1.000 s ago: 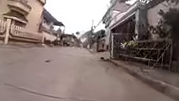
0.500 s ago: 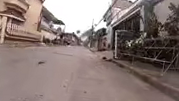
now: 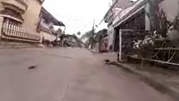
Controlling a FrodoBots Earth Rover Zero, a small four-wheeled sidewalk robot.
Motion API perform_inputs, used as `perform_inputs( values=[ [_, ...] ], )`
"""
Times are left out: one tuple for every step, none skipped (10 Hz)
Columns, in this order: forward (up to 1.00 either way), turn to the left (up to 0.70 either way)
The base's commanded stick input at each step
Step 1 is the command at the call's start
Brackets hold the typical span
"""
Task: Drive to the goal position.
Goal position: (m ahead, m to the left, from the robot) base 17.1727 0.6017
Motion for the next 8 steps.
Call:
perform_inputs(
  values=[
    [1.0,0.0],
    [1.0,0.0],
    [1.0,0.0],
    [1.0,0.0],
    [1.0,0.0],
    [1.0,0.0],
    [1.0,0.0],
    [1.0,0.0]
  ],
)
